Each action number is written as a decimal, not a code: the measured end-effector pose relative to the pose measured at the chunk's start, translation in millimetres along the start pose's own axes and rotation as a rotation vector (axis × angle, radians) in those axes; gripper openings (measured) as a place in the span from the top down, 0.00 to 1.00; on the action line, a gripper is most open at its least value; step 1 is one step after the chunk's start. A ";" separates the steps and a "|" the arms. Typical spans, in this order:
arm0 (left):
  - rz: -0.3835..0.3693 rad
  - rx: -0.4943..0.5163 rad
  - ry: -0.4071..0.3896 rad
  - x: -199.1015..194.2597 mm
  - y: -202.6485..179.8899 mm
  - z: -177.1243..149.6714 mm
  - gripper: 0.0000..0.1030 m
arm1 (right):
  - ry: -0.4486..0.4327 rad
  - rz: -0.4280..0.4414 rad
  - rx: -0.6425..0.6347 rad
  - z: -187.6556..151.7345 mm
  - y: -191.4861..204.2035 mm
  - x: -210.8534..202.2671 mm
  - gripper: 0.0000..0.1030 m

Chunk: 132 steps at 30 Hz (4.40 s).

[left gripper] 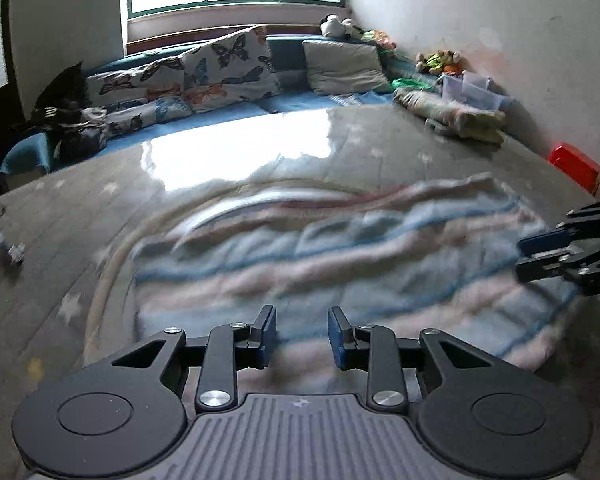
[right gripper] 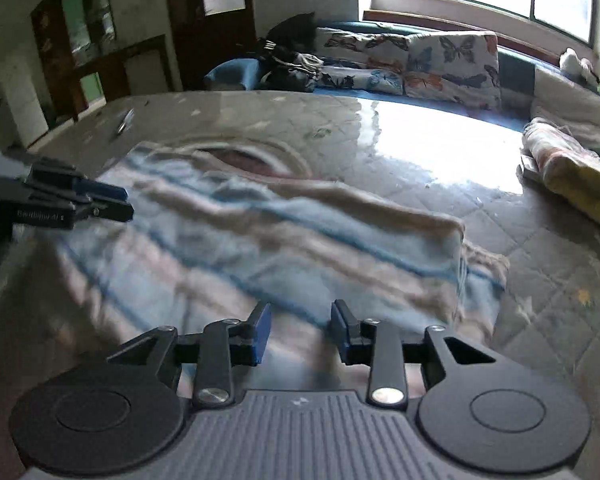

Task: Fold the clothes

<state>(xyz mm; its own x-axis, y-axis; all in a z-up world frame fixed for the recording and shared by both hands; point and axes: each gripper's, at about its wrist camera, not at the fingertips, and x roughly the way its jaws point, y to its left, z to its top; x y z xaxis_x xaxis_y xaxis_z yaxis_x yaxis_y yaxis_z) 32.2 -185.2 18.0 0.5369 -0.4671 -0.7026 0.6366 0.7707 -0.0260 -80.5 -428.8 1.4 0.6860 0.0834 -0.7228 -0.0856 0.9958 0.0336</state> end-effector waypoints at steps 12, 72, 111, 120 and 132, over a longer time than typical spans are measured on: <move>0.063 -0.091 -0.028 -44.7 10.7 -38.3 0.70 | -0.012 -0.034 0.010 -38.0 2.6 -40.0 0.63; 0.028 -0.112 -0.025 -109.7 -9.2 -68.1 0.74 | -0.122 -0.176 0.256 -71.1 -33.5 -96.3 0.68; 0.013 -0.125 0.004 3.5 19.5 6.3 0.74 | -0.083 -0.127 0.233 11.5 -50.7 22.4 0.74; 0.008 -0.131 -0.042 2.9 15.0 13.3 0.74 | -0.081 -0.137 0.233 9.8 -48.8 23.1 0.74; 0.084 -0.233 -0.031 -9.2 54.4 -11.6 0.75 | -0.086 -0.136 0.235 7.8 -49.4 21.9 0.73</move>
<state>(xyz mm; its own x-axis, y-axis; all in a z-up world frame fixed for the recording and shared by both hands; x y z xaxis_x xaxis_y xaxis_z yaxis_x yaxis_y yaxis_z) 55.4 -134.0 14.8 0.6017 -0.4071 -0.6872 0.4462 0.8849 -0.1336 -55.5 -475.9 -10.8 0.7397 -0.0583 -0.6704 0.1738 0.9790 0.1067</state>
